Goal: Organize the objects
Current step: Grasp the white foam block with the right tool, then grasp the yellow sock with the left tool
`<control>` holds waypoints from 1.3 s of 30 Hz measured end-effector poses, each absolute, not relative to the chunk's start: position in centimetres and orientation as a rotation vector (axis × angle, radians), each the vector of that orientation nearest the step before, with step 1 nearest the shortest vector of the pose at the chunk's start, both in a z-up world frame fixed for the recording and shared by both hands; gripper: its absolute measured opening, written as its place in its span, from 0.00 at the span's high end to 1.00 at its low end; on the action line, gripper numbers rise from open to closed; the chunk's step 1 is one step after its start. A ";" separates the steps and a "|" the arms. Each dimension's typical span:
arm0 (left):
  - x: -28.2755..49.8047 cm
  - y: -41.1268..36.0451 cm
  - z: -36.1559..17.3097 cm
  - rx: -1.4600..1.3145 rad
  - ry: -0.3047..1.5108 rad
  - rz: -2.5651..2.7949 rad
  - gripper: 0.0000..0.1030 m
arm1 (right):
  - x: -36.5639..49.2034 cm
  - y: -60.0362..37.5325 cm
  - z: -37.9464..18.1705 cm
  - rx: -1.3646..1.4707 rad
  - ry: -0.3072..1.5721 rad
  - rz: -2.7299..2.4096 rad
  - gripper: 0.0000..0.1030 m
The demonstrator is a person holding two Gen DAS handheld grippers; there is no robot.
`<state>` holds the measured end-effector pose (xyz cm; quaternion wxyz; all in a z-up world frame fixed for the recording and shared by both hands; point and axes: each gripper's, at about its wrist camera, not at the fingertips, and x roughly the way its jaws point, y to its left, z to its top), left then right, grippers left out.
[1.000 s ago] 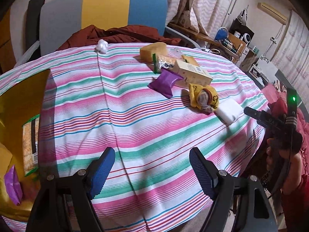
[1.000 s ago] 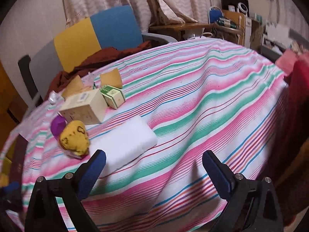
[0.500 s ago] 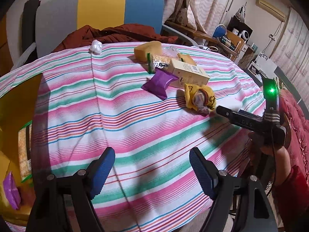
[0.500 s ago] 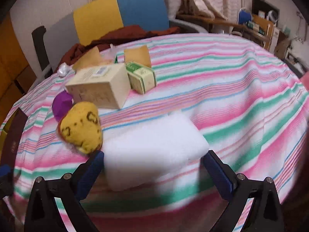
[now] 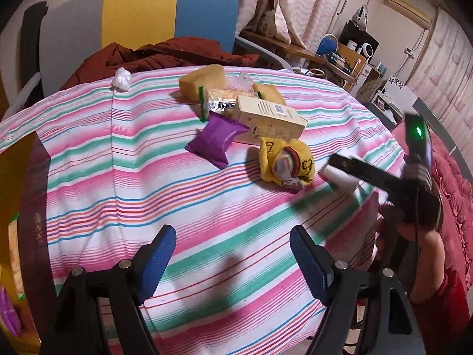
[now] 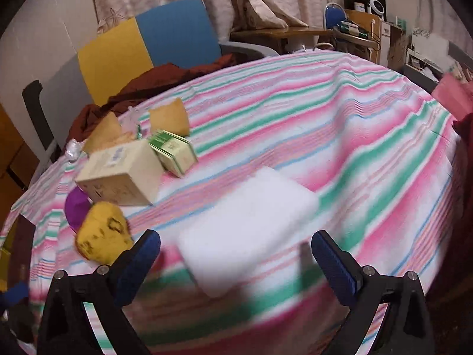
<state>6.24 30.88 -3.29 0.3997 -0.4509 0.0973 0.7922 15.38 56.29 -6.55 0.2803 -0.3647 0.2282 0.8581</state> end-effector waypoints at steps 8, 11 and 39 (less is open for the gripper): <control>5.7 30.9 -2.9 -1.137 0.223 2.020 0.22 | 14.0 57.3 -7.6 -0.970 0.587 2.162 0.28; 5.1 31.9 -3.0 -1.146 0.207 2.009 0.22 | 15.3 57.7 -7.4 -0.916 0.619 2.210 0.34; 4.3 41.4 -7.2 -0.937 0.305 1.912 0.24 | 14.1 59.3 -8.4 -0.808 0.549 2.255 0.34</control>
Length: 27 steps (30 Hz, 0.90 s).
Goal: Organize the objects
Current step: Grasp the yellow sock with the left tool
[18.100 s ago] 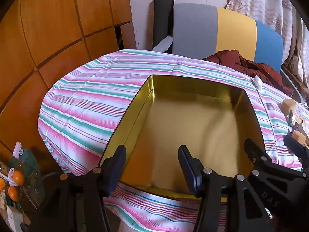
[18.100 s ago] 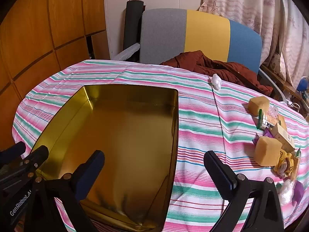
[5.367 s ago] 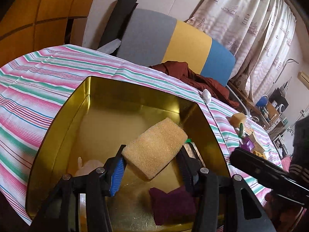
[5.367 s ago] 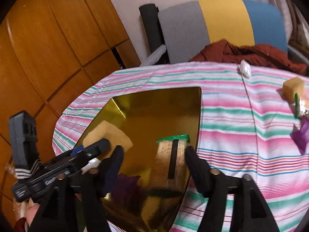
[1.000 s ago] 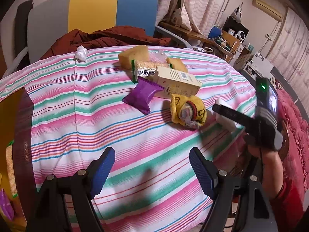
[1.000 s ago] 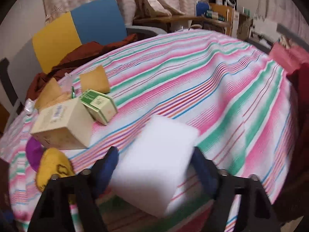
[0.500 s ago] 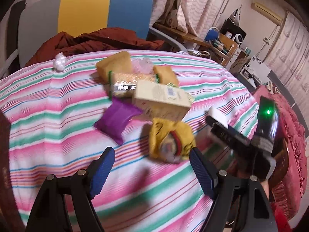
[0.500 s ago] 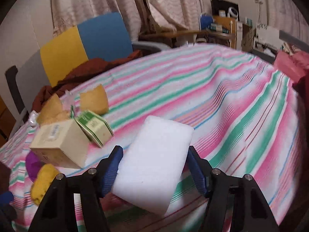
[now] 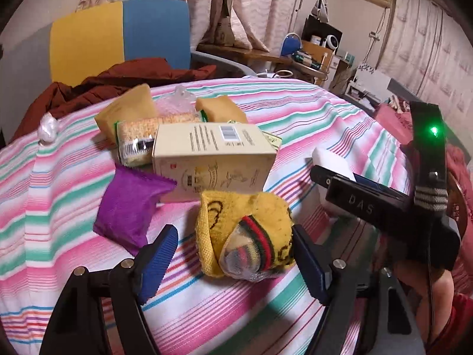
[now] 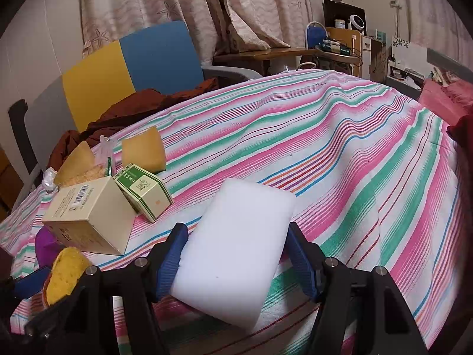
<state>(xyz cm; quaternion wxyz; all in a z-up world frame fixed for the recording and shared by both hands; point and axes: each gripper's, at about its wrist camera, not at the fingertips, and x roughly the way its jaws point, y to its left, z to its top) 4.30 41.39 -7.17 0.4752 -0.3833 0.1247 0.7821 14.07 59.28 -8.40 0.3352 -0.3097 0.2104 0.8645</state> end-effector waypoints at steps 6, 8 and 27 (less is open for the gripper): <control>3.7 40.9 -7.6 -0.985 0.251 1.857 0.24 | 14.0 59.2 -8.4 -0.812 0.533 2.250 0.34; 3.9 40.7 -7.5 -0.969 0.248 1.855 0.32 | 14.0 59.2 -8.4 -0.813 0.527 2.248 0.34; 6.8 35.1 -7.6 -0.861 0.193 1.871 0.57 | 15.8 56.3 -7.6 -0.790 0.585 2.272 0.34</control>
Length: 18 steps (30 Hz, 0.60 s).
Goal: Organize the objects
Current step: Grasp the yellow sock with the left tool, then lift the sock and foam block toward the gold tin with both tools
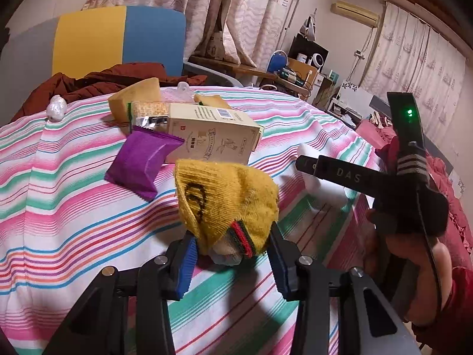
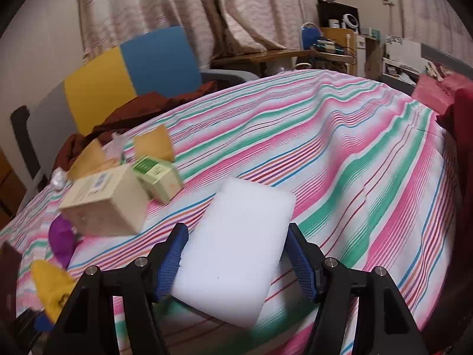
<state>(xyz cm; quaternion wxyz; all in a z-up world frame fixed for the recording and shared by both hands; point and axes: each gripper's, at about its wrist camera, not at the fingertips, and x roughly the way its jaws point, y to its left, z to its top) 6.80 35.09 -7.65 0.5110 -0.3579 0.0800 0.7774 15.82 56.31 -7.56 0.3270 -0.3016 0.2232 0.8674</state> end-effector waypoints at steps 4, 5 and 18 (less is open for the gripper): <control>7.2 33.3 -7.5 -0.867 0.183 1.886 0.57 | 15.8 54.7 -6.4 -0.788 0.566 2.324 0.34; 7.4 32.7 -7.4 -0.874 0.170 1.892 0.57 | 15.6 54.2 -6.1 -0.792 0.554 2.339 0.34; 7.8 24.5 -4.1 -0.867 0.004 1.965 0.57 | 13.5 47.3 -3.8 -0.855 0.635 2.575 0.34</control>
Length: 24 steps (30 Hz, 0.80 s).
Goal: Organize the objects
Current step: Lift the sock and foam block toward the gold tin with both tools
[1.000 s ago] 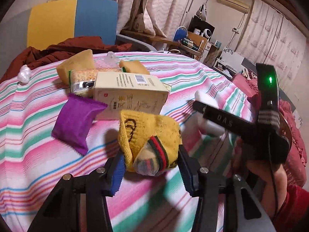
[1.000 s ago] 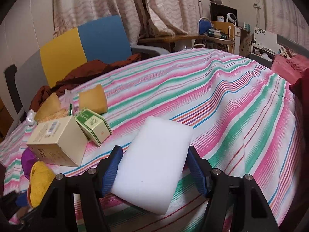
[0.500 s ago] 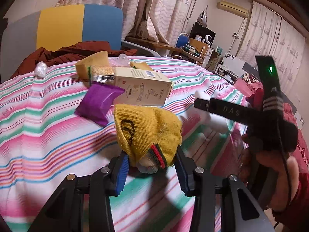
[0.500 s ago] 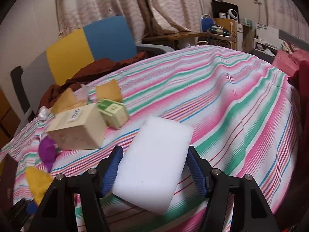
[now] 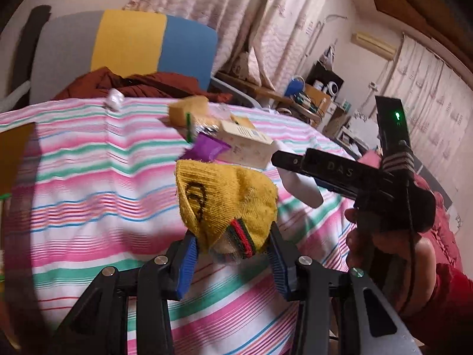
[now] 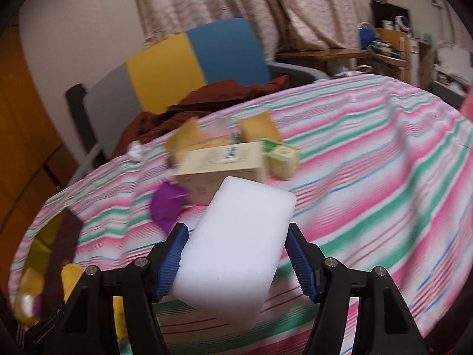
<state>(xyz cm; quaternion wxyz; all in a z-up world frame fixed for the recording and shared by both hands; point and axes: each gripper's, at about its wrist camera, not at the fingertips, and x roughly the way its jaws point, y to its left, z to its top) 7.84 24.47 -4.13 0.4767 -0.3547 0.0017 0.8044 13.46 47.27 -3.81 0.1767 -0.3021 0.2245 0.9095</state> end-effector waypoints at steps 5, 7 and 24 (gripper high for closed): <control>6.8 20.9 -3.0 -0.851 -0.055 2.034 0.57 | 12.3 43.8 -2.5 -0.871 0.680 2.681 0.34; 6.4 19.6 -2.4 -0.836 -0.071 2.067 0.57 | 11.7 42.8 -2.1 -0.876 0.722 2.719 0.34; -0.7 6.3 0.1 -0.786 -0.241 2.444 0.57 | 4.4 28.4 1.8 -0.977 0.608 3.132 0.32</control>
